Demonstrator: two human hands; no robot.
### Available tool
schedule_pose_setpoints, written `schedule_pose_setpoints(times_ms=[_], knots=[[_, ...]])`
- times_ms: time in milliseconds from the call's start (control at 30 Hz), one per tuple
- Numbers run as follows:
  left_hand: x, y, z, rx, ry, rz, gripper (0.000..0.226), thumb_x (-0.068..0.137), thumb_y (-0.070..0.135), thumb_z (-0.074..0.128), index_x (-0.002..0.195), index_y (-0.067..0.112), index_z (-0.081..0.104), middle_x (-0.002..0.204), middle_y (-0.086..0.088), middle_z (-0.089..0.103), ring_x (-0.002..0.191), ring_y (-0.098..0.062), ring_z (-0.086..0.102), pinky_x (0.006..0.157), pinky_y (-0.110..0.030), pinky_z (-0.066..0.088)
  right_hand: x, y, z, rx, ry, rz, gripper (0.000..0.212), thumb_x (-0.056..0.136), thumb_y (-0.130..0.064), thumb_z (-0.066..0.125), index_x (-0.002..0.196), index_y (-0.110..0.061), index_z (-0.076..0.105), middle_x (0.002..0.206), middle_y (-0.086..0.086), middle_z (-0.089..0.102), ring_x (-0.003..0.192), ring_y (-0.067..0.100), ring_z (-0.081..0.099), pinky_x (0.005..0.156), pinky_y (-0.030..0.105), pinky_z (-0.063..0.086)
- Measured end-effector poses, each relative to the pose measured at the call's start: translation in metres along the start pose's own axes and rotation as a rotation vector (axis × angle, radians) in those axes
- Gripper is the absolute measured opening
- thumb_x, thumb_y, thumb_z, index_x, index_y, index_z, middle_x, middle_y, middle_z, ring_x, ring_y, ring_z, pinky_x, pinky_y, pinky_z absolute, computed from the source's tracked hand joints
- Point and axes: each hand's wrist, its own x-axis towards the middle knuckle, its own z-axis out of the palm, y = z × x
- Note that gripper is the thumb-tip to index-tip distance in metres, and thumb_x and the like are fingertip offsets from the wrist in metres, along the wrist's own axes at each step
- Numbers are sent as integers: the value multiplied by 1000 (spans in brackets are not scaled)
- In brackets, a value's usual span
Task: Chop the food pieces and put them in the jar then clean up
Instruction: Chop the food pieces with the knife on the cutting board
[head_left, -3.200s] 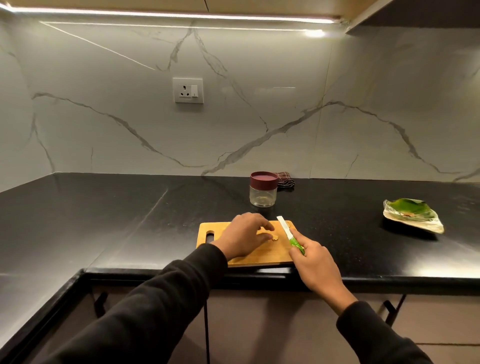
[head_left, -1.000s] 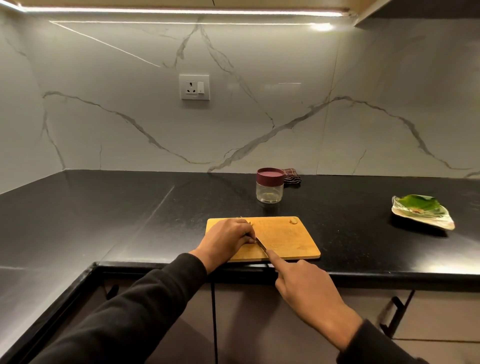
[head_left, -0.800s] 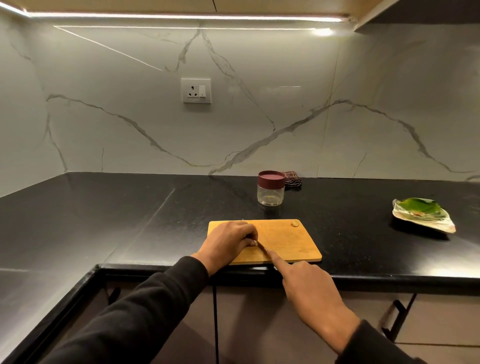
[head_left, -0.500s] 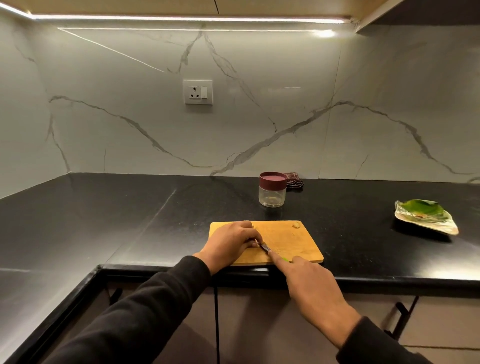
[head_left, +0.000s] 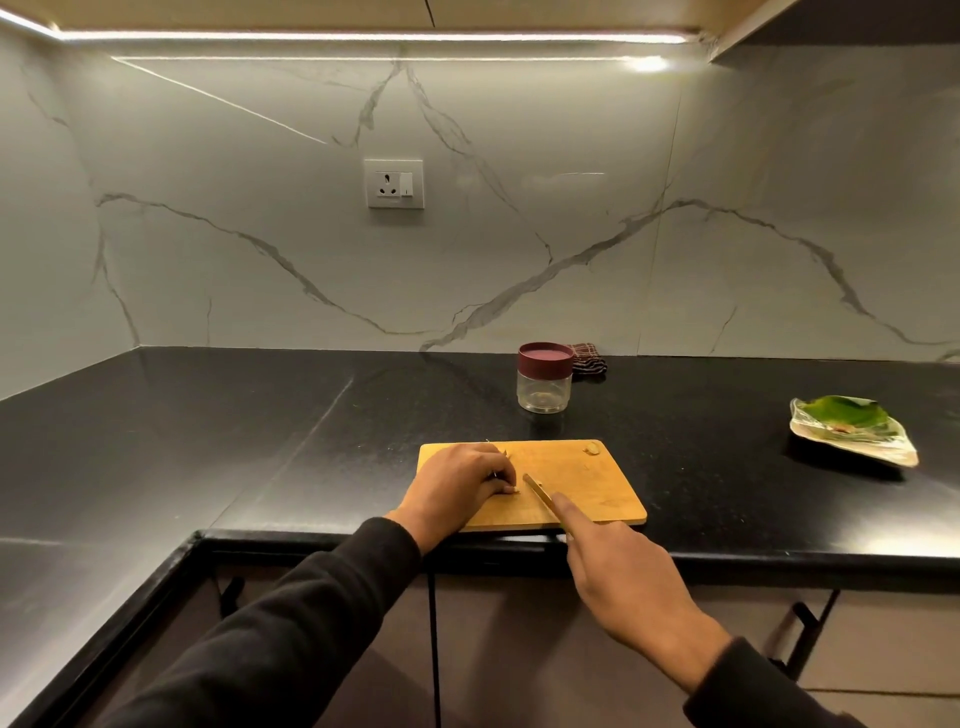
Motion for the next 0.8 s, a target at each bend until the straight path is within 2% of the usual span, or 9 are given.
schedule_pose_setpoints(times_ms=[300, 433, 633, 800], knots=[[2, 4, -2, 21, -31, 24, 15, 95, 20, 66, 107, 20, 75, 109, 4, 71, 98, -7, 65, 89, -21, 54, 6, -12, -2, 60, 0, -41, 55, 109, -32, 34, 159, -39, 13, 79, -8, 52, 62, 7, 47, 51, 19, 32], [2, 2, -2, 31, -27, 26, 12, 95, 20, 67, 103, 20, 75, 105, 4, 71, 95, -8, 65, 86, -21, 53, 13, -14, -1, 56, -38, -46, 55, 108, -31, 34, 159, -39, 15, 85, -5, 51, 68, 8, 46, 63, 24, 36], [3, 3, -2, 36, -30, 20, 13, 96, 20, 65, 104, 20, 75, 108, 4, 70, 96, -9, 64, 87, -22, 52, 20, -15, 1, 84, -69, -60, 55, 108, -29, 35, 159, -36, 17, 84, -7, 50, 66, 6, 45, 53, 19, 28], [2, 3, -1, 41, -24, 7, 13, 96, 22, 65, 104, 22, 76, 107, 5, 70, 96, -8, 64, 87, -25, 54, 26, -17, 3, 94, -90, -57, 55, 108, -29, 33, 160, -35, 16, 94, -2, 56, 74, 9, 51, 61, 24, 37]])
